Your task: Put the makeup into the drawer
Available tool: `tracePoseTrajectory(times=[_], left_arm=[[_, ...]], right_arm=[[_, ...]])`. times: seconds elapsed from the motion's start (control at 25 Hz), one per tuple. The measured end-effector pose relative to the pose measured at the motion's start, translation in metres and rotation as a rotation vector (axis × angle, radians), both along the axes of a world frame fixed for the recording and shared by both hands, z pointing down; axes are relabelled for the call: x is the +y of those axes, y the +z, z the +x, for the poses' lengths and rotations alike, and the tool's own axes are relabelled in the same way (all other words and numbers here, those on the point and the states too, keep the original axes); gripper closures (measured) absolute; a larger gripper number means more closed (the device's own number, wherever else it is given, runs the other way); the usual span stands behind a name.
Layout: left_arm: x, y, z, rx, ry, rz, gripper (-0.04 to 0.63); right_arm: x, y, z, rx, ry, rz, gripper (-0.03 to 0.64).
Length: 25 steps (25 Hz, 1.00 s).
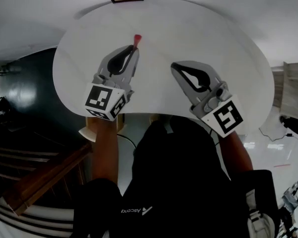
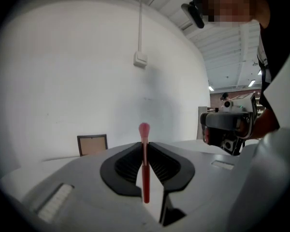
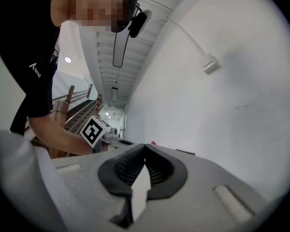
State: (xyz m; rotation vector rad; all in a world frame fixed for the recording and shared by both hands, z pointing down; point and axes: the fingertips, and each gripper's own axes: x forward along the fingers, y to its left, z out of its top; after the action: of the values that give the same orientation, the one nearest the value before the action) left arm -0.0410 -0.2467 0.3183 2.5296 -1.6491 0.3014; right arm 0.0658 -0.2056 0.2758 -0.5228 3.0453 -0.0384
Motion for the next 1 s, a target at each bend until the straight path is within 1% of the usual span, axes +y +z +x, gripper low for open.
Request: tracePoseTrajectory(times=[0.24,0.4,0.68,0.84,1.0], left_arm=[[0.051,-0.044,-0.018,0.048,-0.129,0.128,0.541],[0.092,-0.065,-0.032,0.063,-0.200,0.185,0.541],[0.156,-0.081,-0.058,0.039,-0.265,0.222,0.541],[0.192,-0.087,-0.079,0.017,-0.288,0.239,0.541],[0.224,-0.084,-0.108,-0.008,-0.306,0.231,0.541]], right_arm=[[0.027,-0.014,-0.024,-0.022,-0.112,0.017,0.614],[0.050,-0.023,-0.044,-0.036,-0.194,0.027,0.614],[0.093,-0.030,-0.082,-0.033,-0.305,0.037,0.614],[0.121,-0.033,-0.107,-0.029,-0.347,0.040,0.614],[0.145,-0.031,-0.137,-0.020,-0.385,0.032,0.614]])
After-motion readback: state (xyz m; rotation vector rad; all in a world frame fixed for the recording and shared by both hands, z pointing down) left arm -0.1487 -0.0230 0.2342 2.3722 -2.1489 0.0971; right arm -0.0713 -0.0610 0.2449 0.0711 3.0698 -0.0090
